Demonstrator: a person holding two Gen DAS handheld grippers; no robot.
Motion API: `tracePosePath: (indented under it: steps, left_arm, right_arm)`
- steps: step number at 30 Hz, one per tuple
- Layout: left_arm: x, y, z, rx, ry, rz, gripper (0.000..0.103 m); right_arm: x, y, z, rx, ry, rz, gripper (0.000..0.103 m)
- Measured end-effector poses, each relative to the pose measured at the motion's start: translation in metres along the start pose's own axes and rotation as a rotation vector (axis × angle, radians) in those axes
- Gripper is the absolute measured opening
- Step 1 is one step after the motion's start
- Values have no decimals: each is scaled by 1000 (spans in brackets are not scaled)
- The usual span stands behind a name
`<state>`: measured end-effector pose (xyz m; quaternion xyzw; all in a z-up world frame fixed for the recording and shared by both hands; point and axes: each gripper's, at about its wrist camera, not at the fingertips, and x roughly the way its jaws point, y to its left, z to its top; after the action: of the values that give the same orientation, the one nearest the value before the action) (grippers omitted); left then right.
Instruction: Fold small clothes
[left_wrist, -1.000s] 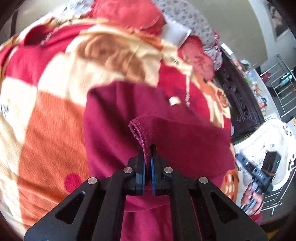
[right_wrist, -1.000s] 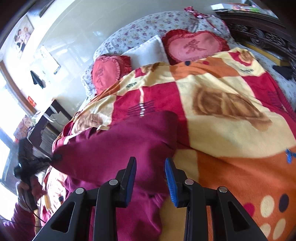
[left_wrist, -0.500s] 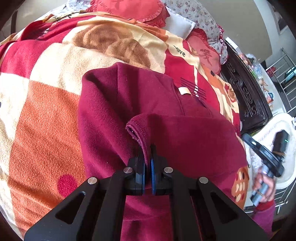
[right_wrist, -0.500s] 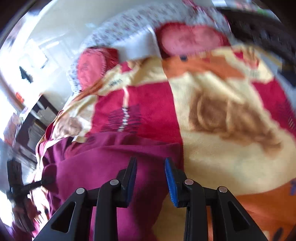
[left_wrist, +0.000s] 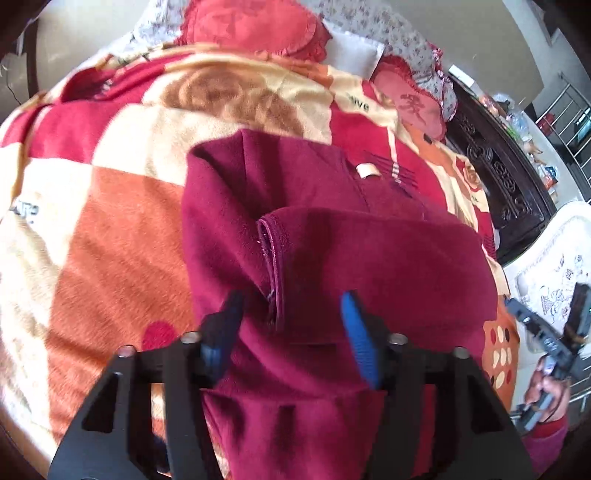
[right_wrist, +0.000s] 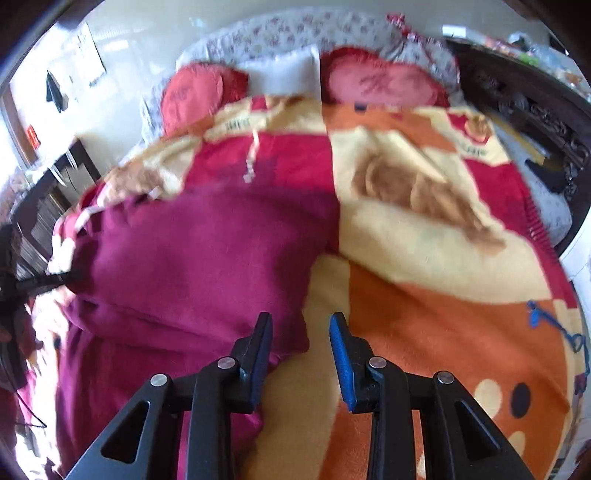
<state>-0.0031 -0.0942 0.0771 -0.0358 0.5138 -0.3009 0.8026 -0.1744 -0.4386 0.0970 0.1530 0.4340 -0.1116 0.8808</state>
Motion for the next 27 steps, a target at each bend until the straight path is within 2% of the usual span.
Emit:
tracePosePath:
  steps: [2, 5, 8, 12, 15, 20, 22, 24, 27]
  left_arm:
    - [-5, -4, -4, 20, -8, 41, 57]
    - [-13, -9, -13, 37, -25, 83, 57]
    - [-20, -16, -24, 70, -38, 139, 57]
    - [-28, -21, -38, 85, -40, 177, 57]
    - [-34, -24, -48, 109, -47, 198, 57]
    - [-41, -28, -62, 131, -49, 216, 57]
    - [-44, -30, -66, 129, -52, 214, 57]
    - [-47, -32, -72, 134, -59, 222, 57]
    - [-50, -37, -80, 144, -52, 210, 57]
  right_arm:
    - [-11, 7, 6, -2, -37, 55, 30]
    - [-5, 23, 13, -29, -43, 39, 30]
    - [16, 30, 11, -25, -17, 57, 30]
    - [52, 28, 7, -14, 63, -15, 30]
    - [43, 29, 4, -8, 53, -23, 30]
    - [6, 40, -6, -4, 52, 27, 30]
    - [-9, 44, -15, 6, 50, 57, 34]
    - [-21, 50, -24, 11, 55, 84, 45]
    - [-38, 59, -43, 7, 55, 103, 45]
